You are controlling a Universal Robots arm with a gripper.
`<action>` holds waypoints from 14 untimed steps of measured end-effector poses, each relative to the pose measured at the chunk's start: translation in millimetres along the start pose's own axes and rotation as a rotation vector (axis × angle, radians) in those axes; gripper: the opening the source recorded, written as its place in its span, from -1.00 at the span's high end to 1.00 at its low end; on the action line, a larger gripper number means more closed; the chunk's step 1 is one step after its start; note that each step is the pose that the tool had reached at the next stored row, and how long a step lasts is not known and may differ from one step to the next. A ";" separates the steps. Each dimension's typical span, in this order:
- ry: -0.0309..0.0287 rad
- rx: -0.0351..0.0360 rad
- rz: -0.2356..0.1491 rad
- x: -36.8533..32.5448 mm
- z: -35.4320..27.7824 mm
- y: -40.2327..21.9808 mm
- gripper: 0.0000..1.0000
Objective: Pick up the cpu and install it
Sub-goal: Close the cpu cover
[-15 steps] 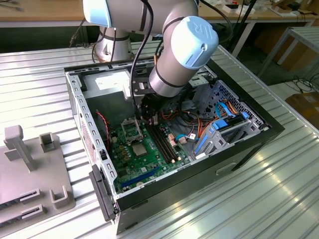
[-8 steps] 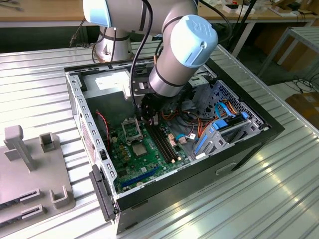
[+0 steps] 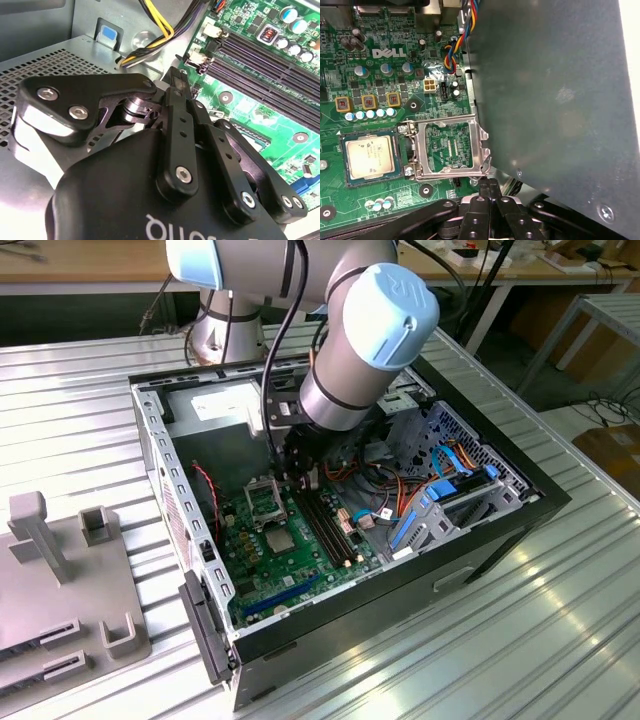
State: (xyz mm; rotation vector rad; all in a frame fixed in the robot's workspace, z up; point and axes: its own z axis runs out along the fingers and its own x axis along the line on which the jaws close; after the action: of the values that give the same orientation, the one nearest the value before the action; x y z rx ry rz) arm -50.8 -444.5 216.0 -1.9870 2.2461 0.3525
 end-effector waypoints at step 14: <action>0.0434 0.0058 0.003 -2.7 -10.4 1.0 0.79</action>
State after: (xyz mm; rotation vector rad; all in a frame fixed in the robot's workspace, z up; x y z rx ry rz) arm -50.8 -444.5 226.7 -2.0080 2.2731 0.3057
